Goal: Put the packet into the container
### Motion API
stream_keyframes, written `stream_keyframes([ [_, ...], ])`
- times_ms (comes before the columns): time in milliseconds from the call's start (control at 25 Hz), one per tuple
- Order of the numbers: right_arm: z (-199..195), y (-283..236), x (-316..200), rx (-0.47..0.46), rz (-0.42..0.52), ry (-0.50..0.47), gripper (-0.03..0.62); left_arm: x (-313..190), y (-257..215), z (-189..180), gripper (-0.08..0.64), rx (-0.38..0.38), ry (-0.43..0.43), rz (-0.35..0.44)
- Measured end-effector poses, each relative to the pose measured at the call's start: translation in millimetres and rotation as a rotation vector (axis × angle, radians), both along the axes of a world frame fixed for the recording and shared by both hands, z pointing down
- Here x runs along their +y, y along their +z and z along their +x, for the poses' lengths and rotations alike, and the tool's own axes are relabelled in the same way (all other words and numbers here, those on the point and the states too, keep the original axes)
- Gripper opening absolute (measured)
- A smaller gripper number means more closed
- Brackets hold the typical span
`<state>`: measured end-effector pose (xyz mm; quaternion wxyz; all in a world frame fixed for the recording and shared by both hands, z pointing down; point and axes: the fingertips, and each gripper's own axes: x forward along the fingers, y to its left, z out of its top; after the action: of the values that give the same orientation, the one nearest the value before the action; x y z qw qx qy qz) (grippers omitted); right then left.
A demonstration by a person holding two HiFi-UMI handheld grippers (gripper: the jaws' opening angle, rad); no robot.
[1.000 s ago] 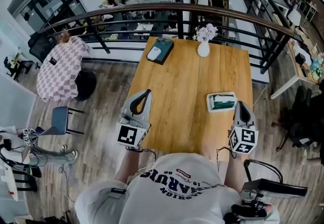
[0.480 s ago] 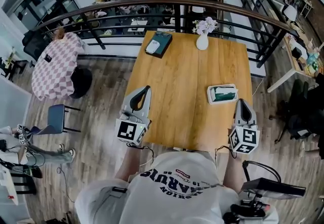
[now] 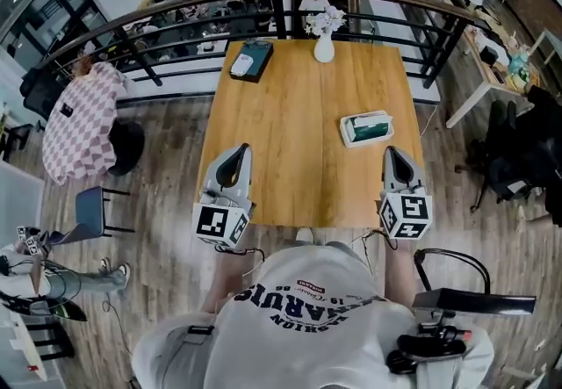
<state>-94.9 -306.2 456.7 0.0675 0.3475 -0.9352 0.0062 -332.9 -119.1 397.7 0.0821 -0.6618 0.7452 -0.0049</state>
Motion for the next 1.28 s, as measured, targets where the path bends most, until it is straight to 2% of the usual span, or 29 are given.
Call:
stream_keyframes([
  [360,72,-6,91,0.004,0.017,-0.043,0.009,68,3,82,0.002,0.065,0.016,0.028],
  [520,117,-6,143,0.007,0.022,-0.042,0.009,121,0,130,0.002,0.059,0.019,0.046],
  [920,213,1,279,0.054,0.009,-0.050,0.009,240,18,240,0.002,0.052,0.067,0.004],
  [1000,226,-2,296,0.043,0.000,-0.037,0.009,258,15,252,0.002,0.054,0.074,-0.002],
  [1160,233,-13,325,0.005,-0.015,-0.014,0.009,284,13,249,0.002,0.083,0.070,-0.016],
  [1280,233,-28,341,0.004,0.001,-0.002,0.009,290,7,252,0.002,0.080,0.107,-0.035],
])
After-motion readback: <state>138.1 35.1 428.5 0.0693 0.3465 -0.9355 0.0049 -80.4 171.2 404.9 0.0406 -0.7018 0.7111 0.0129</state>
